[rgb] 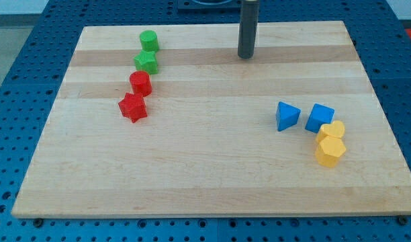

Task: Push the red circle down a bit

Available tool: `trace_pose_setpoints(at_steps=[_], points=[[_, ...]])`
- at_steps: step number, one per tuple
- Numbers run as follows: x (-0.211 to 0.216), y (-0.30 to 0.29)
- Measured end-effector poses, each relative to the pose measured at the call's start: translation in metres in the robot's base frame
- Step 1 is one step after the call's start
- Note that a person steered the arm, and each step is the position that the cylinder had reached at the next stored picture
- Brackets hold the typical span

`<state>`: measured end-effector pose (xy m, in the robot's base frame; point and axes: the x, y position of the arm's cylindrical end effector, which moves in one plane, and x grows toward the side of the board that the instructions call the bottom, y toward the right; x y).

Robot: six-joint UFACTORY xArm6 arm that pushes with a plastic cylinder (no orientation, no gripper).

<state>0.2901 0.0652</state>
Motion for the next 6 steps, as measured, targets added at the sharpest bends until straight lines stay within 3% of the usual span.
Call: trace_pose_setpoints(at_steps=[3, 6], points=[[-0.015, 0.0], [0.029, 0.0]])
